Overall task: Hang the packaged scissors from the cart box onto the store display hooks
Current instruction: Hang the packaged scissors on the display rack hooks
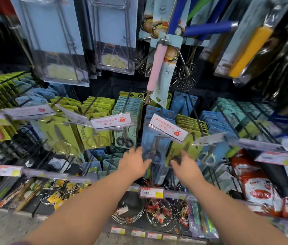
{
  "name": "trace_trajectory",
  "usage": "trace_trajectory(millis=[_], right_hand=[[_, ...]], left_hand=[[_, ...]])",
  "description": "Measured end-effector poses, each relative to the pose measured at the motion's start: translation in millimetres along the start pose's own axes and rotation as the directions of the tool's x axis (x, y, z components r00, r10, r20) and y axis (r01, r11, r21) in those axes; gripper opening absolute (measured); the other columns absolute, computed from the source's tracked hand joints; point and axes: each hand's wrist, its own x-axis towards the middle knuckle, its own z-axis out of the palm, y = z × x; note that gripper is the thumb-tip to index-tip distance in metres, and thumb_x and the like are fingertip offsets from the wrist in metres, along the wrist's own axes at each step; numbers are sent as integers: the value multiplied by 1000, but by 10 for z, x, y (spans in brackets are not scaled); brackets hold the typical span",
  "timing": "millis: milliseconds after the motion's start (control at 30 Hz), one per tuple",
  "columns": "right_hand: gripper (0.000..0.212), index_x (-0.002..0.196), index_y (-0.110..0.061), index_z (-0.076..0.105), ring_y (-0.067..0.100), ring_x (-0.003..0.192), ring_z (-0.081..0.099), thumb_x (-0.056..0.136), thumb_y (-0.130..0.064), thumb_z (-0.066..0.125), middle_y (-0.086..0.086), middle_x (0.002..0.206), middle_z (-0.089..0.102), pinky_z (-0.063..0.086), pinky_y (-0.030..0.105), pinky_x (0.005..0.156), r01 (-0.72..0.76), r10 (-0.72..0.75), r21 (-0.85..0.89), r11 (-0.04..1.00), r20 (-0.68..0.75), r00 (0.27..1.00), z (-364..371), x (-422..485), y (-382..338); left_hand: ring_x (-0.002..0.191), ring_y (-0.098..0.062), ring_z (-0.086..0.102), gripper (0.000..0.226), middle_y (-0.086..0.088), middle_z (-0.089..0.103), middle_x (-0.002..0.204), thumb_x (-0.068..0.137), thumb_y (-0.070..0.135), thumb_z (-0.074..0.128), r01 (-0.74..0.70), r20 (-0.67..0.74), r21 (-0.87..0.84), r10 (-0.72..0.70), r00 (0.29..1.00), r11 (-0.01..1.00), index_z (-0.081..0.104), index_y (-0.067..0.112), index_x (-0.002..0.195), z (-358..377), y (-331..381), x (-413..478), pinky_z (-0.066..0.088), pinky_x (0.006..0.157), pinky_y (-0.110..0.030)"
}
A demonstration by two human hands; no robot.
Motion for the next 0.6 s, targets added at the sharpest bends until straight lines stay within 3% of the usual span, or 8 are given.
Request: trace_trajectory(millis=[100, 200, 333, 600], right_hand=[[54, 139, -18, 33, 31, 129, 40, 93, -45, 43, 10, 141, 41, 40, 46, 103, 53, -71, -308, 950, -47, 996, -126, -302, 23], [59, 144, -23, 26, 28, 142, 19, 93, -49, 40, 3, 154, 22, 24, 49, 112, 40, -77, -397, 917, -79, 994, -214, -612, 73], [63, 146, -22, 21, 28, 146, 9, 93, -51, 40, 2, 157, 13, 18, 51, 114, -40, -3, -436, 899, -98, 995, -304, -1070, 230], [66, 147, -22, 19, 28, 145, 11, 93, -53, 37, 3, 158, 14, 17, 53, 115, -211, 137, -420, 883, -199, 970, -553, -1921, 891]], left_hand=[[142, -34, 19, 69, -11, 19, 156, 93, 54, 37, -142, -10, 287, 151, 988, 947, 17, 19, 148, -69, -13, -224, 25, 113, -49], [145, -34, 9, 72, -8, 15, 157, 93, 58, 34, -249, 8, 415, 270, 963, 875, 12, 21, 150, -108, 30, -400, 18, 115, -51], [147, -32, 2, 73, -4, 6, 160, 93, 58, 34, -344, 55, 421, 355, 933, 839, 7, 23, 151, -76, 217, -610, 13, 117, -51], [148, -31, -1, 76, -6, 5, 161, 92, 59, 32, -534, 161, 418, 518, 840, 735, 6, 20, 152, 266, 809, -1190, 10, 118, -53]])
